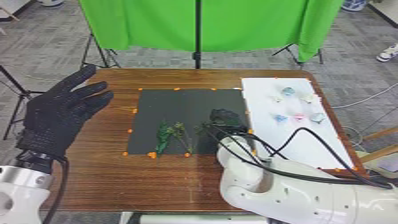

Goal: Arrange flowers

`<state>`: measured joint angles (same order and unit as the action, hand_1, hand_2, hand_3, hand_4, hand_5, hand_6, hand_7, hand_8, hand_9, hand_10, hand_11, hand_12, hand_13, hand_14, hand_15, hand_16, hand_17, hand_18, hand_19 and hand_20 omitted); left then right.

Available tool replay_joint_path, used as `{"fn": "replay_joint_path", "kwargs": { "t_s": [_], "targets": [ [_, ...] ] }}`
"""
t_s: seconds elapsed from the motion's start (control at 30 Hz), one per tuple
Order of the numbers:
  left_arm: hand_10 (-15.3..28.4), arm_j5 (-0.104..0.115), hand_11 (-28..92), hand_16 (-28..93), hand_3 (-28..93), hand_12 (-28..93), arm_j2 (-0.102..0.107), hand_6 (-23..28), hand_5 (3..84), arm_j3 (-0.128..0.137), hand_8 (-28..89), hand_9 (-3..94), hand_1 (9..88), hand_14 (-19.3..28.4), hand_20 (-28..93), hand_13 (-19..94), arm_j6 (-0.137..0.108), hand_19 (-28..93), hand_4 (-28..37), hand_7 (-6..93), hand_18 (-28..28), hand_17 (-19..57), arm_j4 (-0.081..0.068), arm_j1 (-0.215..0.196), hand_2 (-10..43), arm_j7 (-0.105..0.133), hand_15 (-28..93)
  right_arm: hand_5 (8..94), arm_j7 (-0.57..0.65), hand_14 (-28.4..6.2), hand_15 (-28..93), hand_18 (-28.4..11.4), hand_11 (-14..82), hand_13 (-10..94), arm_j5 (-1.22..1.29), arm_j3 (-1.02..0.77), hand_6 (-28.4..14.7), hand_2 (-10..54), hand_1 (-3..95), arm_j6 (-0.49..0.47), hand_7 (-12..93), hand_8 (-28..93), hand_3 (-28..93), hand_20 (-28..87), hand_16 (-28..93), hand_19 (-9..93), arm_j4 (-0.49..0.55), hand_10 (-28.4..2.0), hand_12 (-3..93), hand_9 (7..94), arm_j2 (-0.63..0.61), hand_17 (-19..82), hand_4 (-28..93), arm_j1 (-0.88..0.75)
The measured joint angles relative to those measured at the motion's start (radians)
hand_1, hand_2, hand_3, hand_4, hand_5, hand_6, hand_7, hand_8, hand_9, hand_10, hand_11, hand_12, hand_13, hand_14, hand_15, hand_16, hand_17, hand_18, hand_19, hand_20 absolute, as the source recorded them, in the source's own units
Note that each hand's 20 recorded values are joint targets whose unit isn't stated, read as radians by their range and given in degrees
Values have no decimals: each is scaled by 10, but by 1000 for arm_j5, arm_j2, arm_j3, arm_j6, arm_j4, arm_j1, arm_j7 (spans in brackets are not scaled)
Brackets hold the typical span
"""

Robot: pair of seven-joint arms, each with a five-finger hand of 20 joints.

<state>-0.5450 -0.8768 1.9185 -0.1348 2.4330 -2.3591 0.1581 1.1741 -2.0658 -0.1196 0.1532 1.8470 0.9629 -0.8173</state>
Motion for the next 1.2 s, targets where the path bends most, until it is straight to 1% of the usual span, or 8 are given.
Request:
{"fn": "replay_joint_path", "kwargs": {
  "t_s": [0.4,0.5,0.87,1.2],
  "targets": [
    [207,0,253,-74,767,106,0,78,325,-1,-112,303,238,280,6,228,0,568,-243,171,284,-111,0,1,77,-1,442,902,10,-84,620,-226,433,871,23,-3,-20,-95,508,-11,226,91,689,410,201,932,-19,-98,174,937,7,501,-263,0],
    [207,0,253,-74,768,106,0,78,325,-5,-112,303,238,280,6,228,0,568,-242,171,284,-111,-1,3,77,-1,441,902,7,-85,619,-228,432,872,25,-6,-16,-95,486,-9,226,87,683,411,201,932,-18,-98,173,937,8,501,-259,-2],
    [208,0,253,-74,767,106,0,78,326,-4,-112,303,238,280,7,228,-2,568,-242,171,284,-111,-1,1,79,-2,441,898,6,-90,622,-233,419,863,24,-12,-12,-95,426,-11,214,67,696,418,202,932,-1,-102,178,937,7,493,-262,-6],
    [208,1,252,-74,768,106,-3,79,326,3,-112,303,237,280,7,228,-10,567,-242,169,284,-111,2,-22,78,1,441,897,7,-92,623,-235,416,861,-10,-9,-9,-95,408,-8,216,47,703,419,200,932,14,-104,180,937,-11,492,-257,1]
  ]
}}
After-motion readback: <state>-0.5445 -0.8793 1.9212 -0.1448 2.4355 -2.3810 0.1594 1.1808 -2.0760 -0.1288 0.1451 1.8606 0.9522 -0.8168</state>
